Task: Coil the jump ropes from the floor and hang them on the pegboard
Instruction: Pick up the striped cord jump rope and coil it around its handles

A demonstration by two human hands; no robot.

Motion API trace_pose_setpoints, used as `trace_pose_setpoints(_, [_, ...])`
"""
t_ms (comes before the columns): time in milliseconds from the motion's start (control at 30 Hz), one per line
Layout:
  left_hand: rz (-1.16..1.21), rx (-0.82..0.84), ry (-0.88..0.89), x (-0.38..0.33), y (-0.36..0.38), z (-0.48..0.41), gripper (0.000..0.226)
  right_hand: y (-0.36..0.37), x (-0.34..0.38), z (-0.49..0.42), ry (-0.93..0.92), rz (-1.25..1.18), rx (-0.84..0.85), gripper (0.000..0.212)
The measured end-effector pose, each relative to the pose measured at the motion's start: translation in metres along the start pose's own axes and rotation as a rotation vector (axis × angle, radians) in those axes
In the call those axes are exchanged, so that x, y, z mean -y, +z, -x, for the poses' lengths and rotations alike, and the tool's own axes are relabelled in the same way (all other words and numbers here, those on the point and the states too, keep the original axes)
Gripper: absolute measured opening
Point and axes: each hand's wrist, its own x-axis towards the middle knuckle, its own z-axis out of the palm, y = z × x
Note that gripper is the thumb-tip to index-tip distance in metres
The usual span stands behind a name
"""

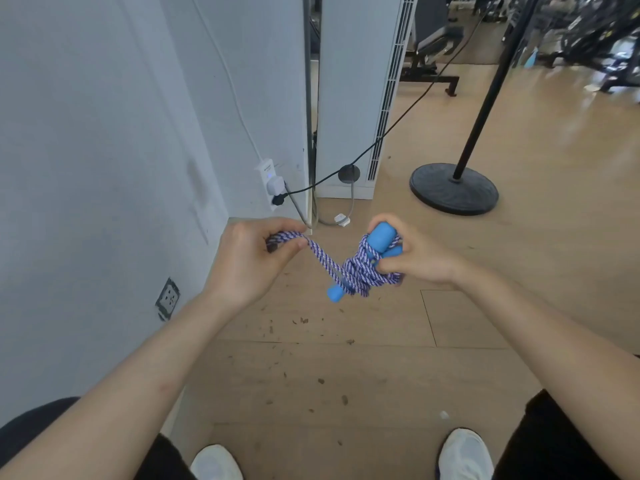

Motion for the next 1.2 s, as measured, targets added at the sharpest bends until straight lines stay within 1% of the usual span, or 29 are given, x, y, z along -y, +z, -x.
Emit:
trace_pose_setpoints(133, [0.095, -0.084, -0.071, 0.002, 0.001, -0.007, 0.01, 0.004, 0.013, 0.006, 0.098, -0.168, 0.218, 0.045])
trace_pose_setpoints(233, [0.178, -0.101, -0.105, 0.006, 0.002, -0.012, 0.008, 0.003, 0.023, 0.011, 0.099, -0.381, 0.308, 0.045])
trace_pose_setpoints(333, [0.23, -0.094, -0.085, 0.01, 0.004, -0.012, 0.01, 0.003, 0.024, 0.011, 0.103, -0.627, 0.281, 0.047])
trace_pose_setpoints(400, [0.237, -0.095, -0.053, 0.01, 0.006, -0.011, 0.012, 0.004, 0.021, 0.009, 0.074, -0.817, 0.241, 0.053])
trace_pose_setpoints(500, [0.182, -0.055, 0.036, 0.01, 0.01, -0.009, 0.022, 0.006, 0.02, 0.007, 0.078, -1.166, 0.222, 0.064])
trace_pose_setpoints(533, [0.143, -0.033, 0.071, 0.012, 0.011, -0.008, 0.026, 0.006, 0.022, 0.007, 0.078, -1.263, 0.221, 0.064])
trace_pose_setpoints(567, [0.102, -0.01, 0.096, 0.014, 0.011, -0.007, 0.029, 0.006, 0.024, 0.007, 0.074, -1.335, 0.195, 0.062])
trace_pose_setpoints(633, [-0.001, 0.035, 0.125, 0.018, 0.011, -0.006, 0.034, 0.006, 0.028, 0.005, 0.103, -1.417, 0.048, 0.053])
trace_pose_setpoints(700, [-0.12, 0.06, 0.173, 0.017, 0.01, -0.004, 0.035, 0.006, 0.031, 0.004, 0.151, -1.418, -0.154, 0.034])
trace_pose_setpoints(733, [-0.163, 0.08, 0.202, 0.015, 0.011, -0.001, 0.032, 0.006, 0.032, 0.004, 0.16, -1.409, -0.236, 0.025])
trace_pose_setpoints(800, [-0.216, 0.135, 0.253, 0.011, 0.013, 0.004, 0.019, 0.007, 0.03, 0.003, 0.165, -1.345, -0.352, 0.016])
trace_pose_setpoints(833, [-0.228, 0.159, 0.274, 0.01, 0.015, 0.006, 0.013, 0.008, 0.027, 0.002, 0.159, -1.268, -0.391, 0.016])
trace_pose_setpoints(900, [-0.245, 0.179, 0.292, 0.008, 0.018, 0.009, 0.009, 0.011, 0.021, 0.001, 0.113, -1.069, -0.428, 0.031])
trace_pose_setpoints(967, [-0.237, 0.174, 0.275, 0.005, 0.02, 0.011, 0.012, 0.016, 0.017, 0.003, 0.049, -0.874, -0.45, 0.044])
trace_pose_setpoints(1067, [-0.159, 0.137, 0.224, -0.002, 0.018, 0.011, 0.01, 0.024, 0.016, 0.007, -0.027, -0.653, -0.438, 0.046])
trace_pose_setpoints(1133, [-0.118, 0.074, 0.206, -0.005, 0.018, 0.011, 0.008, 0.027, 0.016, 0.009, -0.052, -0.558, -0.412, 0.046])
trace_pose_setpoints(1200, [-0.012, 0.01, 0.175, -0.009, 0.018, 0.012, 0.006, 0.028, 0.017, 0.011, -0.069, -0.484, -0.365, 0.046])
